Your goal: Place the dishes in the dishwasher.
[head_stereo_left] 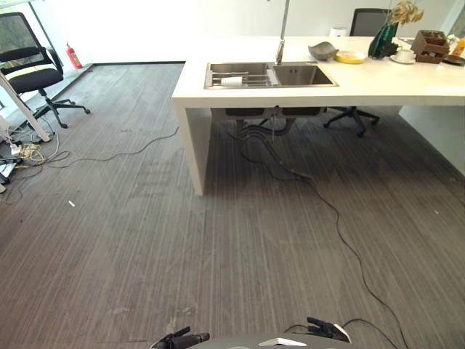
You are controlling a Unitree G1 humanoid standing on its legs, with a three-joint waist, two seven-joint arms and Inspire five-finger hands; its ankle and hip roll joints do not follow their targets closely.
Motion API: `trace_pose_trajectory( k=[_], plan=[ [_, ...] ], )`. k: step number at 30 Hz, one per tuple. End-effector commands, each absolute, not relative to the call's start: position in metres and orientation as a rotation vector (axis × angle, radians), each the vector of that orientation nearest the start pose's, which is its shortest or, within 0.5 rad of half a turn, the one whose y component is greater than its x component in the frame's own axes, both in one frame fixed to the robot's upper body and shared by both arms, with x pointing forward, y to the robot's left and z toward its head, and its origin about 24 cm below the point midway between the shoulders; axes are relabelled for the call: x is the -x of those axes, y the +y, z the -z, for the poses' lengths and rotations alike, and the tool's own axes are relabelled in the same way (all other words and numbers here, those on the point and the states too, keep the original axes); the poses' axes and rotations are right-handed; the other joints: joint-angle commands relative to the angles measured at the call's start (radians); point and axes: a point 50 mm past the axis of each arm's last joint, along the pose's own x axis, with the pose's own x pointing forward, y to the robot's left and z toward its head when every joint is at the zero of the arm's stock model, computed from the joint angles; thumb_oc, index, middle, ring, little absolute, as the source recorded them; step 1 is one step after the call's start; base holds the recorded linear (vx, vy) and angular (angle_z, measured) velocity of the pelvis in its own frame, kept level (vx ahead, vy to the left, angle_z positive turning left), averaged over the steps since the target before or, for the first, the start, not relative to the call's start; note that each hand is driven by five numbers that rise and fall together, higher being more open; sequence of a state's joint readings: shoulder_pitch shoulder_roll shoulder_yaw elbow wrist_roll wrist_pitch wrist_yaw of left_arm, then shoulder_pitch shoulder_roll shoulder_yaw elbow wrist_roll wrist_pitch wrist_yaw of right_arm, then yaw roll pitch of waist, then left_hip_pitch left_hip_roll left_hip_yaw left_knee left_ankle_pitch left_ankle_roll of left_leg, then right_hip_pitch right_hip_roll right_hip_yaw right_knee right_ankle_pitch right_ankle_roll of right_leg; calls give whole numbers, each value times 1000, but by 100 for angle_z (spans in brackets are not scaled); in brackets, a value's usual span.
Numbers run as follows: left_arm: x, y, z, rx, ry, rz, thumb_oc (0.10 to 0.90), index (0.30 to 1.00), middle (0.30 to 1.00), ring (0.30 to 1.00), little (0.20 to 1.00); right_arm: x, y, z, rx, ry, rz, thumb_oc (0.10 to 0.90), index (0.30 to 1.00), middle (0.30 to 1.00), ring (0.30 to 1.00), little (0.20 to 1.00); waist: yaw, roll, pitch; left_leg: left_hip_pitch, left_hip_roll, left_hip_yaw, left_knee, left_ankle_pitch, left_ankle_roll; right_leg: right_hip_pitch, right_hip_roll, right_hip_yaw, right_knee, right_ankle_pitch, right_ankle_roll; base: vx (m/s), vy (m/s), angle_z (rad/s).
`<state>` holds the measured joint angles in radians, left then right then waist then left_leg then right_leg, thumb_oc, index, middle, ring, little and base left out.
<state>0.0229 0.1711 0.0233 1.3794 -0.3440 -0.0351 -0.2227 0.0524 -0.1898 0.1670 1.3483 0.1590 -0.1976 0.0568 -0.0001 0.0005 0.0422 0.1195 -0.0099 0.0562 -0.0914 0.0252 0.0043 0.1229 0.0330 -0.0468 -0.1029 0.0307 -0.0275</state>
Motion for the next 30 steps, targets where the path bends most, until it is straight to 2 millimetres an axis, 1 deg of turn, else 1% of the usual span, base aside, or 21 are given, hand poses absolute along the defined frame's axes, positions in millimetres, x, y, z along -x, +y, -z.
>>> trace_pose_trajectory(
  k=[1,6,8,10,11,12,13,14,15,16,17,18,19,21,22,23,24,25,26,29,30],
  plan=[
    [-58,166,178,373,1317,-162,800,900,900,900,900,-49,-203,174,103,1271,-10,800,900,900,900,900,-3,8,1,7,4,-5,4,-55,-56,6,-47,-29,16,-60,94,0,0,0],
    [-58,169,179,348,1323,-245,800,900,900,900,900,-51,-211,172,119,1271,5,800,900,900,900,900,-7,20,6,5,7,-1,4,-54,-58,2,-46,-32,16,-58,91,27,-16,0],
    [-53,173,179,309,1360,-293,800,900,900,900,900,-55,-218,171,136,1265,7,800,900,900,900,900,-13,28,14,8,10,3,4,-53,-62,-2,-41,-27,16,-58,86,60,-41,0],
    [-54,171,179,327,1352,-323,800,900,900,900,900,-59,-225,169,147,1255,19,800,900,900,900,900,-13,33,27,6,13,7,21,-50,-65,-2,-43,-22,16,-57,83,45,-37,-1],
    [-54,170,179,340,1348,-335,800,900,900,900,900,-61,-230,168,154,1250,25,800,900,900,900,900,-11,32,36,-12,14,8,61,-60,-68,-3,-46,-21,16,-54,81,-6,-41,-2],
    [-55,168,179,355,1341,-348,800,900,900,900,900,-62,-235,166,159,1246,35,800,900,900,900,900,-11,29,48,-43,10,11,133,-77,-74,-6,-54,-24,16,-51,79,-34,-52,-3],
    [-56,165,179,375,1334,-359,800,900,900,900,900,-64,-241,164,163,1241,49,800,900,900,900,900,-7,25,65,-95,1,18,229,-81,-91,-6,-63,-26,16,-48,76,-34,-35,-2],
    [-56,165,179,375,1334,-359,800,900,900,900,900,-64,-241,164,163,1241,49,800,900,900,900,900,-7,25,65,-95,1,18,229,-81,-91,-6,-63,-26,16,-48,76,-17,-48,2],
    [-57,163,180,388,1332,-362,800,900,900,900,900,-64,-246,163,168,1238,59,800,900,900,900,900,-2,21,79,-141,-1,15,312,-64,-108,-4,-70,-27,16,-46,74,3,-65,11],
    [-57,161,180,398,1327,-365,800,900,900,900,900,-65,-251,161,169,1234,71,800,900,900,900,900,2,15,95,-197,0,8,424,-31,-129,2,-78,-29,16,-47,69,37,-146,17],
    [-64,155,179,439,1297,-377,800,900,900,900,900,-74,-268,155,191,1204,108,800,900,900,900,900,37,11,144,-339,-20,-11,655,61,-169,27,-99,-39,16,-59,57,34,-115,21],
    [-64,155,179,439,1297,-377,800,900,900,900,900,-74,-268,155,191,1204,108,800,900,900,900,900,36,13,144,-342,-19,-12,661,58,-169,26,-97,-40,16,-59,57,84,-86,27],
    [-64,154,179,452,1296,-383,800,900,900,900,900,-78,-274,152,199,1193,123,800,900,900,900,900,42,18,149,-384,-6,10,629,70,-162,35,-95,-42,16,-73,54,139,0,16],
    [-55,151,180,446,1318,-369,800,900,900,900,900,-80,-281,149,195,1189,152,800,900,900,900,900,58,40,143,-439,1,44,472,61,-133,60,-71,-39,16,-107,58,266,40,3],
    [-51,149,181,440,1330,-359,800,900,900,900,900,-79,-282,149,197,1191,151,800,900,900,900,900,67,47,138,-428,9,58,397,61,-123,70,-64,-34,16,-119,63,350,111,5],
    [-44,147,181,429,1349,-350,800,900,900,900,900,-79,-282,149,200,1190,147,800,900,900,900,900,79,65,132,-440,32,76,255,82,-119,86,-45,-25,16,-138,69,383,132,2],
    [-40,145,182,421,1363,-343,800,900,900,900,900,-78,-282,149,205,1192,135,800,900,900,900,900,93,69,128,-441,46,86,140,107,-120,107,-43,-15,16,-155,76,439,154,-13],
    [-37,145,182,405,1369,-341,800,900,900,900,900,-81,-284,148,221,1187,125,800,900,900,900,900,111,67,126,-460,53,95,32,127,-129,137,-53,-5,16,-180,87,392,109,-22],
    [-35,147,182,398,1371,-362,800,900,900,900,900,-83,-284,148,223,1187,123,800,900,900,900,900,126,63,124,-476,62,68,18,131,-130,159,-54,12,16,-190,88,255,63,-17],
    [-34,150,182,399,1371,-392,800,900,900,900,900,-84,-281,149,224,1190,114,800,900,900,900,900,137,61,121,-473,65,54,19,144,-135,179,-49,32,16,-199,84,180,16,-39],
    [-26,153,183,396,1392,-431,800,900,900,900,900,-79,-275,152,219,1210,105,800,900,900,900,900,143,58,104,-449,61,49,12,144,-118,192,-41,55,16,-208,83,489,156,-60]
  ],
)
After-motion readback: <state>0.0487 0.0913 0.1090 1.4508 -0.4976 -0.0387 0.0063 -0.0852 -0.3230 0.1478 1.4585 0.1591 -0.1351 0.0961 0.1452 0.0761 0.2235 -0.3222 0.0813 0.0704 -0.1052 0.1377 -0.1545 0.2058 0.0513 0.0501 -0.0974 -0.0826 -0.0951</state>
